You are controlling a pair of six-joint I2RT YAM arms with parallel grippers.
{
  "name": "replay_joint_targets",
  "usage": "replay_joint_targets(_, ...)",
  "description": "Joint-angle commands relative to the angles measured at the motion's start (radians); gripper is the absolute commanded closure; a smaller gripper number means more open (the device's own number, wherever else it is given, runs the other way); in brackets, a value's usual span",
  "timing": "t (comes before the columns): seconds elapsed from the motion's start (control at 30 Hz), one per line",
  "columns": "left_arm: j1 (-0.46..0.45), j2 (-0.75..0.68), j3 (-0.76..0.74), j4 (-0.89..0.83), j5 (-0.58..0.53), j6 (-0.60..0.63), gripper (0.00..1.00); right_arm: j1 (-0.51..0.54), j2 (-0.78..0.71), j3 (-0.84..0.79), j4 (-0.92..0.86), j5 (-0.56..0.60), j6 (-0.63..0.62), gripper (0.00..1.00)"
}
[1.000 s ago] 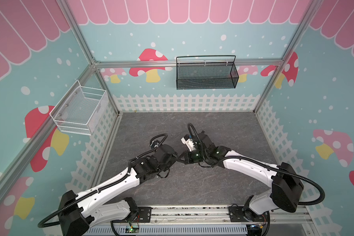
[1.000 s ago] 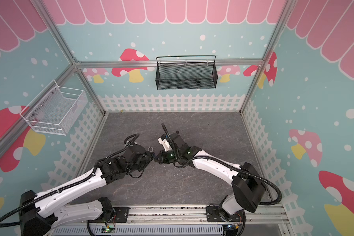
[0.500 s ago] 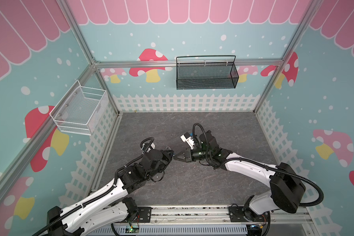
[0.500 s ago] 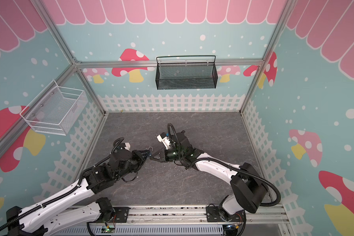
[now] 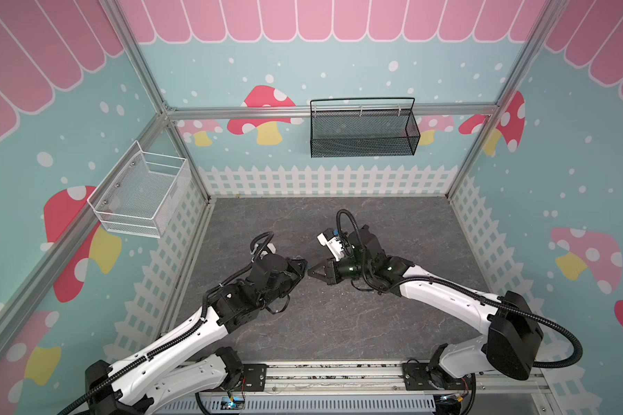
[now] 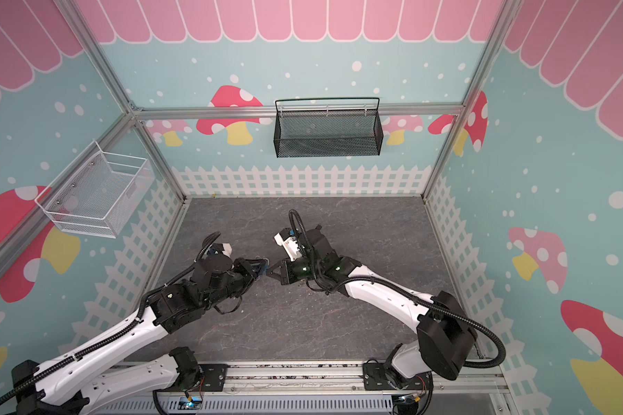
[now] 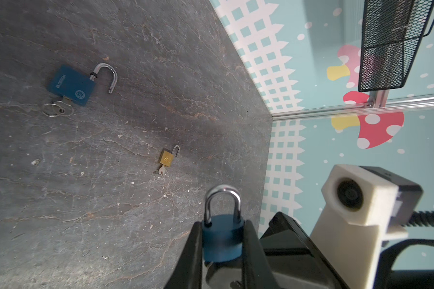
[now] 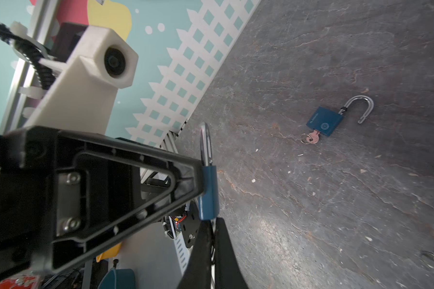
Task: Unlock with the key
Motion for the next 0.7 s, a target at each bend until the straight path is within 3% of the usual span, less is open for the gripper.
replay_joint_targets(0.0, 0.0, 0.012, 0.061, -0.062, 0.045, 0.027, 0.75, -0.006, 0.022, 0.055, -0.069, 0.14, -0.077, 1.0)
replay_joint_targets(0.2, 0.004, 0.081, 0.133, -0.11, 0.016, 0.074, 0.56, 0.007, 0.051, 0.083, -0.116, 0.168, -0.092, 1.0)
replay_joint_targets(0.43, 0.004, 0.17, 0.234, -0.207, -0.033, 0.134, 0.52, 0.018, 0.061, 0.109, -0.139, 0.179, -0.101, 1.0)
replay_joint_targets(0.67, 0.004, 0.218, 0.216, -0.223, -0.038, 0.104, 0.51, 0.027, 0.055, 0.122, -0.153, 0.19, -0.114, 1.0)
